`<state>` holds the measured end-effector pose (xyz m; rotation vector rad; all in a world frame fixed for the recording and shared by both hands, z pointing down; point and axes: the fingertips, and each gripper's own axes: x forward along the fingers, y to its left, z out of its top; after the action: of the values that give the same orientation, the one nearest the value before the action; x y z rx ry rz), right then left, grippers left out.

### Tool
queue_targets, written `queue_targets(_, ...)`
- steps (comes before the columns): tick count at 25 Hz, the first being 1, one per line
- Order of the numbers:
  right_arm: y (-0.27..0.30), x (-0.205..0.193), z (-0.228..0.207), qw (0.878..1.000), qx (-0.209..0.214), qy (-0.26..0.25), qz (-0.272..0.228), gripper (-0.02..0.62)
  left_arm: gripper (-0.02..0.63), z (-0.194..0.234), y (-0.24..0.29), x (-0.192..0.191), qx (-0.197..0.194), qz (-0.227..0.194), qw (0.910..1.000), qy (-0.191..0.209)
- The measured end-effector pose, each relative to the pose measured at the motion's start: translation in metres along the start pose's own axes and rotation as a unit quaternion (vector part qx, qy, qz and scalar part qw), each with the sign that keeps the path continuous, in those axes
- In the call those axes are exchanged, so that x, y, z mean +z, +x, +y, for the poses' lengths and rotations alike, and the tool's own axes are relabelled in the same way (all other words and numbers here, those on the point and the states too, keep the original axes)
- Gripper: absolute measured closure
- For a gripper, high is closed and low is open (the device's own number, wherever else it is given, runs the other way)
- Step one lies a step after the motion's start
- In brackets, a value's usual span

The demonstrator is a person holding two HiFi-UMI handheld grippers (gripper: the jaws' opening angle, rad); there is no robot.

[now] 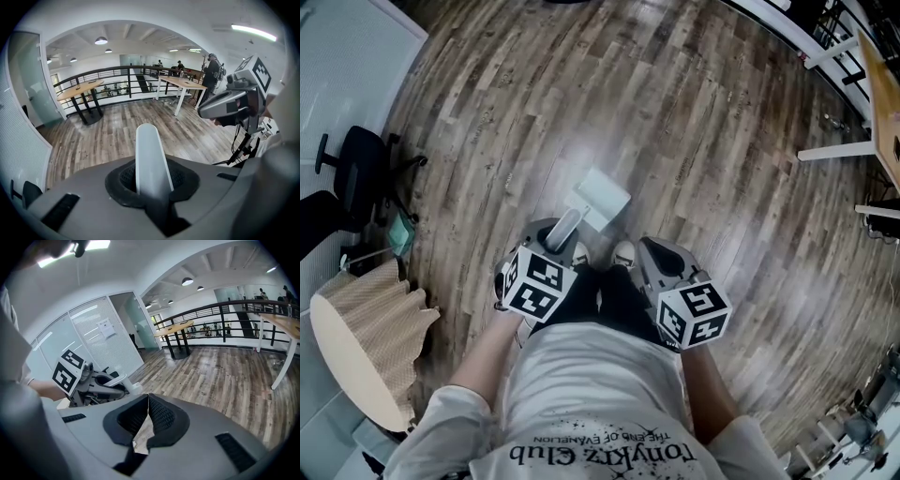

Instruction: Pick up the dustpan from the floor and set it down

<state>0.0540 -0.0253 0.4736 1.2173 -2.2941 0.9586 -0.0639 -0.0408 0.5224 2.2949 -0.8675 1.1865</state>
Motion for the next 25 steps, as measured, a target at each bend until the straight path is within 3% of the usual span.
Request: queue_targets(25,0.025,-0.010,-0.022,0.999,-0.004,0.033,0.026,0.569,0.529,0.025,0.075,-0.007,-0.010,0.002,0.9999,-0.009)
